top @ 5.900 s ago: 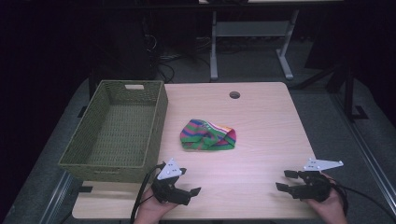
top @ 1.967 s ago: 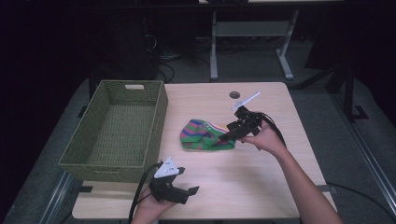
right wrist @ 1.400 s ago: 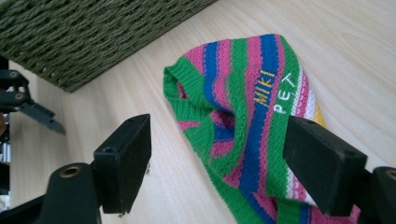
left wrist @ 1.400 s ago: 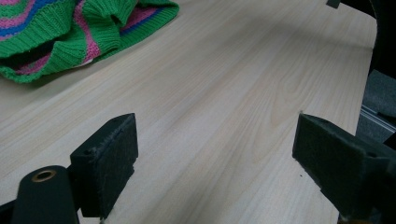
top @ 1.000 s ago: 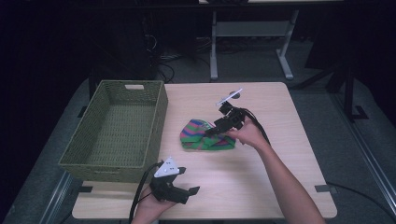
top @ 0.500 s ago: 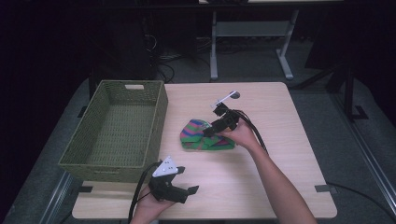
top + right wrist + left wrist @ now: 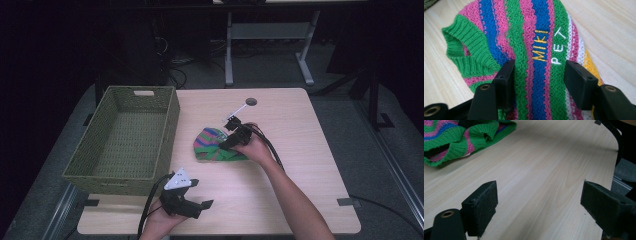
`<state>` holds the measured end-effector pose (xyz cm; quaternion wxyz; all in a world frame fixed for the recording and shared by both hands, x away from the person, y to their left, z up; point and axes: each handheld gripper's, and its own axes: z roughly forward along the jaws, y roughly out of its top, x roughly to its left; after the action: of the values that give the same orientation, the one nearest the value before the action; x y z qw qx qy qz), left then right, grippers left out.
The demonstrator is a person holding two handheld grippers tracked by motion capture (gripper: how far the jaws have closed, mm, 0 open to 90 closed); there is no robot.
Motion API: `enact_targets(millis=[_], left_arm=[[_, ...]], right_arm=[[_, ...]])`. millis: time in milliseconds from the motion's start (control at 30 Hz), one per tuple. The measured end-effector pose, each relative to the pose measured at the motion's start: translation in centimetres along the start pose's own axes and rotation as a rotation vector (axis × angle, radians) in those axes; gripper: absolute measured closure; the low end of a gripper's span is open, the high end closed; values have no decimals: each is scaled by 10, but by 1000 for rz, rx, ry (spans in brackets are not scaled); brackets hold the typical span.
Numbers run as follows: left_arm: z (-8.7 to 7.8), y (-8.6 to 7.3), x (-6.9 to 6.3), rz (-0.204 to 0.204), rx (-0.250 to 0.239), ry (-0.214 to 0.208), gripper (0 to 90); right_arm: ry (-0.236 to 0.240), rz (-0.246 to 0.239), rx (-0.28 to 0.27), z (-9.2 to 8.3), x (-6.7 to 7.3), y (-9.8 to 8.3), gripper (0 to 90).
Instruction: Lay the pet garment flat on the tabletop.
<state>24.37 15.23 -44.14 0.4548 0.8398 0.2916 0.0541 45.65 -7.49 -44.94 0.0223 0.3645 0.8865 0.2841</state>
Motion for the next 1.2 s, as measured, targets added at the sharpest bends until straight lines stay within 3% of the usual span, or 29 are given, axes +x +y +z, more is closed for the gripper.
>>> enact_targets(millis=[300,467,667,1000,1200], left_arm=[[2,1,-2,4,2,-6,140],[1,1,-2,7,5,-3,140],[2,0,-2,2,5,-3,140],[3,1,-4,5,8,-4,140],[4,1,-4,10,7,-3,140]], right_arm=[[-77,-32,33,1,10,2,520],[-88,-38,39,1,11,1,570],[-100,-22,34,-1,8,0,700],[-130,-24,34,0,12,-1,792],[-139,-44,-3,0,13,-5,814]])
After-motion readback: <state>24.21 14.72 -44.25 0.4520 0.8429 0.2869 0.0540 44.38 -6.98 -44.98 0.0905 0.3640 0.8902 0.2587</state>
